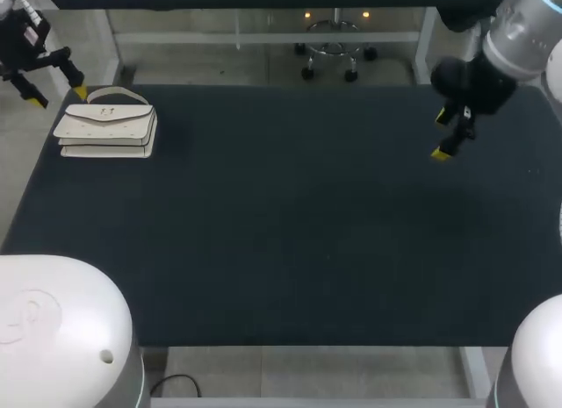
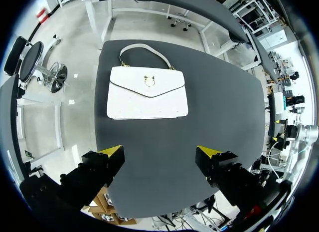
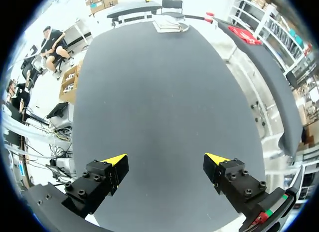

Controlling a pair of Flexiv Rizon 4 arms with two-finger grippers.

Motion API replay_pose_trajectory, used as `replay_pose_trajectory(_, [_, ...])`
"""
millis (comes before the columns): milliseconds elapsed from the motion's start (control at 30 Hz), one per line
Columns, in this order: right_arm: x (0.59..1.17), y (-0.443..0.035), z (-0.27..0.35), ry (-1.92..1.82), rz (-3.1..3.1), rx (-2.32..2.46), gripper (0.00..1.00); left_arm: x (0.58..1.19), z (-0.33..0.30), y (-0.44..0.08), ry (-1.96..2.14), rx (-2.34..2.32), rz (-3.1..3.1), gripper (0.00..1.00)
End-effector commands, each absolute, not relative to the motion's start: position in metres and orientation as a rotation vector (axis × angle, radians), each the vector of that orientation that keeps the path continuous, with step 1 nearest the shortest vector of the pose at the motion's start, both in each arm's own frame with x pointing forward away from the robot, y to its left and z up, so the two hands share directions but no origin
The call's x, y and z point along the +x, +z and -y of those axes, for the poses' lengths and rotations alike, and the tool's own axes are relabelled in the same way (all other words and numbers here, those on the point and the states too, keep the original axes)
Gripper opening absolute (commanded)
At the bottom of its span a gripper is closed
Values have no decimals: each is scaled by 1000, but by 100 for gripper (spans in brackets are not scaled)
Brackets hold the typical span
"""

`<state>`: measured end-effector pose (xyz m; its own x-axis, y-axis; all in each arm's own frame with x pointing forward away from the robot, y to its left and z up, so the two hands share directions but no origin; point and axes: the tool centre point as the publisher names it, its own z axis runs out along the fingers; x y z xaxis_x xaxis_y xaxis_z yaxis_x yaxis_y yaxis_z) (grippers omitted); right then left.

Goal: Pick up the bag, open it, inspect its contents, close it, and place it on the opposite side

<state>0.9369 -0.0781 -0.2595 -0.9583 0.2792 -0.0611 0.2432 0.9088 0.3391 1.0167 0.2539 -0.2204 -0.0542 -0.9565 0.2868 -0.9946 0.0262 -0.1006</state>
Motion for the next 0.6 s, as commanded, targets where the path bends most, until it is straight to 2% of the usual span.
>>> replay_pose_trajectory(33, [934,-261,81,650,-2917,391,100,1017,-255,-222,420,2058,2145,100])
replay_pose_trajectory(200, [934,-261,81,650,-2917,391,100,1016,-250,-224,442,2024,2158,100])
replay_pose_trajectory(400, [928,-284,58,717,-2947,149,100,1024,-263,-233,621,1947,2070,100])
replay_pose_trajectory(600, [931,-303,55,735,-2975,157,100,1030,-279,-240,658,1966,1974,100])
